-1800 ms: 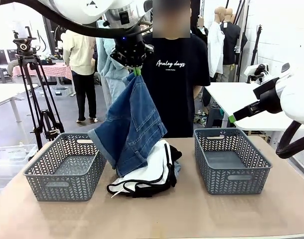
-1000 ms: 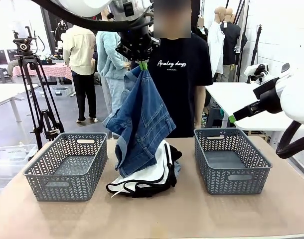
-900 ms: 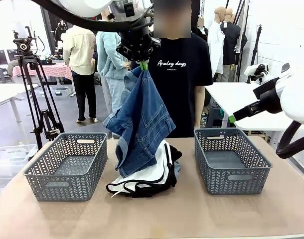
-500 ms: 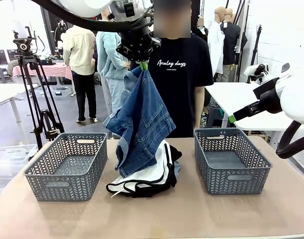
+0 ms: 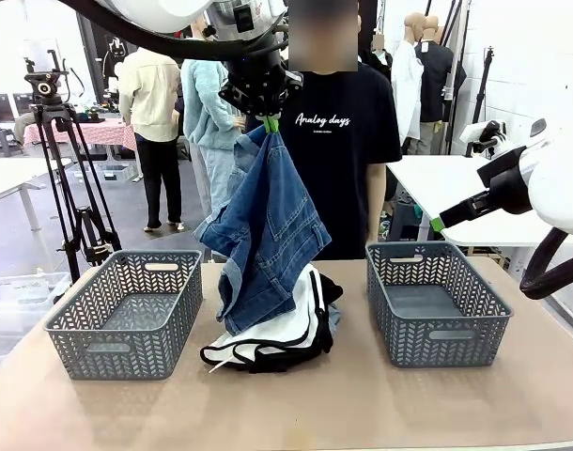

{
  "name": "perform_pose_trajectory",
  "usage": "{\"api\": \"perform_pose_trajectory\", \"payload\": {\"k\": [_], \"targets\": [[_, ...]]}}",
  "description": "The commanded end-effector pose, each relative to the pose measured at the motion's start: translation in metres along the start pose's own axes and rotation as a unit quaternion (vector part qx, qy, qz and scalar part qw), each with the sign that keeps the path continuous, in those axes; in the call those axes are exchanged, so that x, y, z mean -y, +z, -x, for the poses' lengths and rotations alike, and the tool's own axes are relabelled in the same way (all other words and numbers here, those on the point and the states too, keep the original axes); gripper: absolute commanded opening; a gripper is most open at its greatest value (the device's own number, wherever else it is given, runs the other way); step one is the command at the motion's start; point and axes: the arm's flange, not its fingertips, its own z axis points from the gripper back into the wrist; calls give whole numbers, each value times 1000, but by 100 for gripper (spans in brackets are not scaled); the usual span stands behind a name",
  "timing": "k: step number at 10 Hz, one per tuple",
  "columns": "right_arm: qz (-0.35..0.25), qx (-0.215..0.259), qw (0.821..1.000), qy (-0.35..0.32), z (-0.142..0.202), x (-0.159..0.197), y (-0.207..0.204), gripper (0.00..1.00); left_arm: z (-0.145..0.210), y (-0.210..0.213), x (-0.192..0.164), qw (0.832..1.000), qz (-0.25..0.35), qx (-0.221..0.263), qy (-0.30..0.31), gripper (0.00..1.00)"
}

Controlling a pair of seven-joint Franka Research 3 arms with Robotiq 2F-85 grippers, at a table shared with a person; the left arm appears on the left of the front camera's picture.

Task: Sort the tops and bottoms.
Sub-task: Sort the clothes according to human instructions.

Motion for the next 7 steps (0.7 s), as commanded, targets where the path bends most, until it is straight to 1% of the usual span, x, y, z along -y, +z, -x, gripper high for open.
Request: {"api": "perform_pose_trajectory", "payload": {"k": [1, 7], "targets": [[-1, 5, 1000, -4, 1, 0, -2, 100, -1, 4, -3, 1000, 0, 5, 2, 0], [-1, 5, 1000, -4, 1, 0, -2, 100, -1, 4, -3, 1000, 0, 5, 2, 0]]}}
